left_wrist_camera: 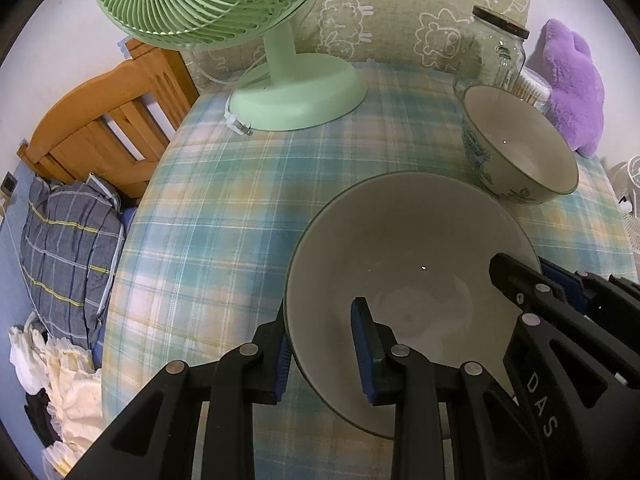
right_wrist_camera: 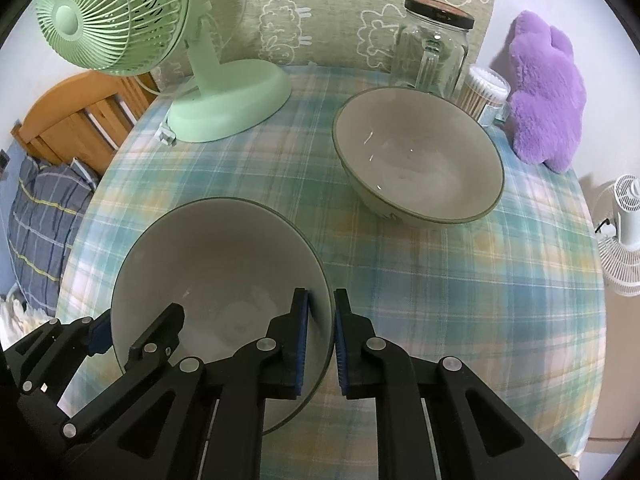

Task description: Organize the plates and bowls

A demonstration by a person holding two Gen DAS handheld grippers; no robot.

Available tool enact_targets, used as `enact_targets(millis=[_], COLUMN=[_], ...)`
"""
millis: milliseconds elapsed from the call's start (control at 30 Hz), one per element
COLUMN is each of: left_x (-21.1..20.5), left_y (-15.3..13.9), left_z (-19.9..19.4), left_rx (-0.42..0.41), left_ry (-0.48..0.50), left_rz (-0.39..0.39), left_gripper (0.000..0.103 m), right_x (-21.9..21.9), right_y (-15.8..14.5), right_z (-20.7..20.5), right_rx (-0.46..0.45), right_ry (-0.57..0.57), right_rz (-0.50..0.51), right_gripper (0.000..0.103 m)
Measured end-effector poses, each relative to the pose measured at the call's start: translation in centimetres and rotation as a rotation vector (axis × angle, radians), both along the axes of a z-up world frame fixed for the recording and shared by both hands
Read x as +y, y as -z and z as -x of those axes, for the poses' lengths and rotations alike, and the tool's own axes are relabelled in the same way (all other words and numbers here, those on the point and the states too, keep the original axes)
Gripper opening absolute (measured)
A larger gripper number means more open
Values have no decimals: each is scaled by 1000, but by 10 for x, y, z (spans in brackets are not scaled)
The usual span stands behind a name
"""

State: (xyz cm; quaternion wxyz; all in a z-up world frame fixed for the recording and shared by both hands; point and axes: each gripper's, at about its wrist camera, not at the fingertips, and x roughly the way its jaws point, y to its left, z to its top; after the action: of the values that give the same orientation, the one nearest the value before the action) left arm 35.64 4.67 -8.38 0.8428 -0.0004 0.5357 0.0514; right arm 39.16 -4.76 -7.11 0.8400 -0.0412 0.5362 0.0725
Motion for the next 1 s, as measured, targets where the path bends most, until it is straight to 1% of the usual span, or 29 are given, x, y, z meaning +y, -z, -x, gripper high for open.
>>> enact_targets(millis=[200,433,633,767,1000], left_x=[-4,-4,-2,-5,-13], left_y=[-10,-27,-53,-71,-91], left_z=[14,39,65,86,118], left_rx=[-14,-31,-63,-98,-139], left_ry=[23,55,85,115,180], left_rz=[11,30,50,39,61], left_gripper=[26,26,26,26,26], right_x=[-6,-8,-8,-7,-15], right_y=[-8,-28,-56,-73,-98], right_z=[13,41,72,93,135], right_rx=[8,-7,-38,-64,-118], right_ry=[29,56,104,139,211], right_rz=[-8,6,16,16,19], right_gripper=[15,15,15,15,15])
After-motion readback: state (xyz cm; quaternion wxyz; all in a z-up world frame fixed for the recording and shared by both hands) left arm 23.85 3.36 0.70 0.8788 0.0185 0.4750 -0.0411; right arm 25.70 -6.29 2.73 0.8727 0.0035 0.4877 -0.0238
